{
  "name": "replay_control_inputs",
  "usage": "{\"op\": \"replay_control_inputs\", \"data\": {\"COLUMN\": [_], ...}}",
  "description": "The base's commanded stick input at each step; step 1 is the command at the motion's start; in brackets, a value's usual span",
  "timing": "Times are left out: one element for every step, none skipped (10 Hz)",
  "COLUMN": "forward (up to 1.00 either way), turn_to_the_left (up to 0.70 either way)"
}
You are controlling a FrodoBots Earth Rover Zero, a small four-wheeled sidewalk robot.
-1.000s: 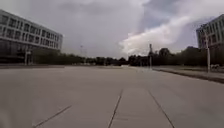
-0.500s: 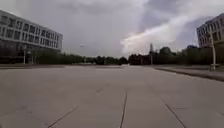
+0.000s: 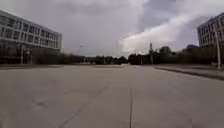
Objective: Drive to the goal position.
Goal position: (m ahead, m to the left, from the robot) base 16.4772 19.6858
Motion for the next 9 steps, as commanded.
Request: {"op": "replay_control_inputs", "data": {"forward": [1.00,1.00,1.00,1.00,1.00,1.00,1.00,1.00,1.00], "turn_to_the_left": [0.00,0.05,0.26,0.27,0.27,0.27,0.27,0.27,0.00]}}
